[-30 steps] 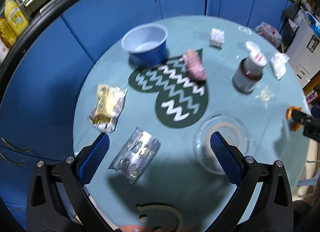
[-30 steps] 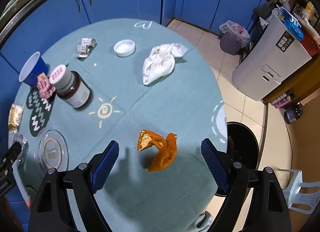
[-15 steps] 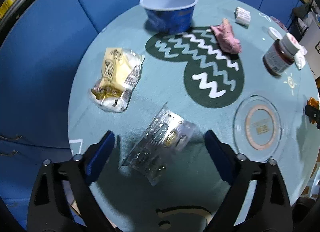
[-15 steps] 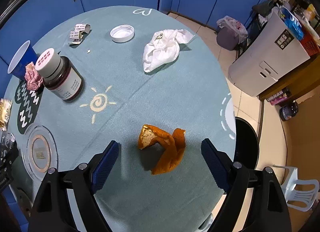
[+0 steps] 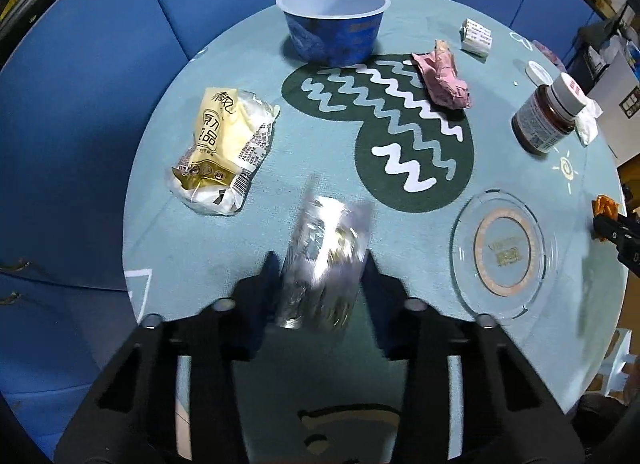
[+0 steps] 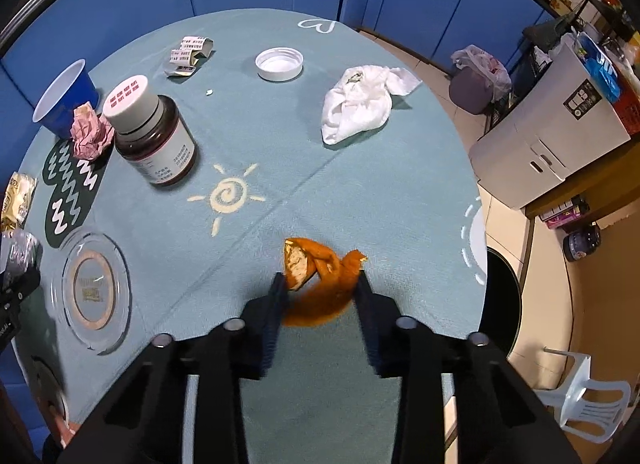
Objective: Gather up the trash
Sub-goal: 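Grasp the silver blister pack with the left tool while the right tool grasps the crumpled orange wrapper, then carry both items to the black bin while the left tool opens, dropping the blister pack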
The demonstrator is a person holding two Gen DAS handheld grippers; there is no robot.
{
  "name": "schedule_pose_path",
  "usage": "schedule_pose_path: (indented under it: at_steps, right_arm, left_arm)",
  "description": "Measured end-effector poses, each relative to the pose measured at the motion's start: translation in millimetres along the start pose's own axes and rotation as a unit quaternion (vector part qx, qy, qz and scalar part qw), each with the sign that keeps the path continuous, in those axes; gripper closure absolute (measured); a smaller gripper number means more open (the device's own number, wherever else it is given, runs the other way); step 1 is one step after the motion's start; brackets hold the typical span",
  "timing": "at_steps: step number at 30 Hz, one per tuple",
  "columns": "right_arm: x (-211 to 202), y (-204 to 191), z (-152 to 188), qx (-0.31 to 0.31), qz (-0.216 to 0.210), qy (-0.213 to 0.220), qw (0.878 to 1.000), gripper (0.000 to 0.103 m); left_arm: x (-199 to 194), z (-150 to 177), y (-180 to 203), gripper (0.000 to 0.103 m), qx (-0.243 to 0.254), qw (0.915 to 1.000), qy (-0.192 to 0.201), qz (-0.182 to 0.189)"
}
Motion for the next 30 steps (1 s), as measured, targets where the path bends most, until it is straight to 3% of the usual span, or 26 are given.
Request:
schedule_pose_path:
  at_steps: [7, 16, 30]
  right_arm:
    - [-9.8, 1.5, 2.6, -0.007, -0.012, 0.005, 1.0, 0.085]
    - [-39.2, 12.0, 3.5, -0.003, -0.018, 0.038, 0.999, 0.086]
    - [-82.9, 64.8, 3.5, 0.029, -0.008, 0.089, 0.996, 0.086]
  left_arm:
    - [-11.4, -2.5, 6.1, 0.072, -0.01, 0.9999, 0.01, 0.002]
    - [-50.8, -8.4, 34.8, 0.072, -0.002, 0.9987, 0.05, 0.005]
    - [-90.1, -27.9, 102.3, 0.072, 0.065, 0.9923, 0.104, 0.019]
Point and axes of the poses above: each gripper's, at about its wrist camera, not at the fingertips, and x roughly the way its jaws point, y to its right, z to its underside, the point moved 6 cm from there along x, roughly the way its jaws point, and after that the axes turned 9 degrees about -y, right-handed, at the moved point
